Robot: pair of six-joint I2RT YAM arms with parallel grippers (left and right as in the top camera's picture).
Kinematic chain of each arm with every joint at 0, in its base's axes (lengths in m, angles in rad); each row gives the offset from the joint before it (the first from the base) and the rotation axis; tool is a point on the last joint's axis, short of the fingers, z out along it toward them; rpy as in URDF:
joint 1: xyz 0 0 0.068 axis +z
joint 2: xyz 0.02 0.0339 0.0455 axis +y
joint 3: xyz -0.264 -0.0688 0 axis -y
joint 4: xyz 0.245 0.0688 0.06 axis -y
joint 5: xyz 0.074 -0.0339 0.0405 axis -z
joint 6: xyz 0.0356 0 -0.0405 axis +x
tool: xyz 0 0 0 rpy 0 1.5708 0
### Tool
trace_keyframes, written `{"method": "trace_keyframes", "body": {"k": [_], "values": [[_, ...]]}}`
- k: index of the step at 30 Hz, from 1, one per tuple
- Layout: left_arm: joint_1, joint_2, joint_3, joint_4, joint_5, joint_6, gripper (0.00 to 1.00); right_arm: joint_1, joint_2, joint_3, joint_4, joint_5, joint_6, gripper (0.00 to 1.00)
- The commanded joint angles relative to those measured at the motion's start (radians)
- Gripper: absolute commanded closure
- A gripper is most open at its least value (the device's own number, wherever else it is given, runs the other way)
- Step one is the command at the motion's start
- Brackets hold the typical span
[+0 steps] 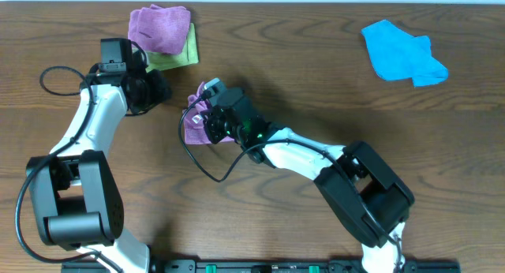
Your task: Fold the cloth
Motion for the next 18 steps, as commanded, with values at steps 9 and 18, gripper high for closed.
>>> {"method": "trace_keyframes", "body": {"k": [9,18], "values": [[0.010,-0.022,0.021,-0.005,-0.011,0.022,0.69,0.055,0.028,0.052,-0.002,-0.077,-0.013,0.69],[0.012,-0.040,0.021,-0.005,-0.020,0.025,0.65,0.120,0.028,0.056,-0.003,-0.147,0.033,0.68]]}}
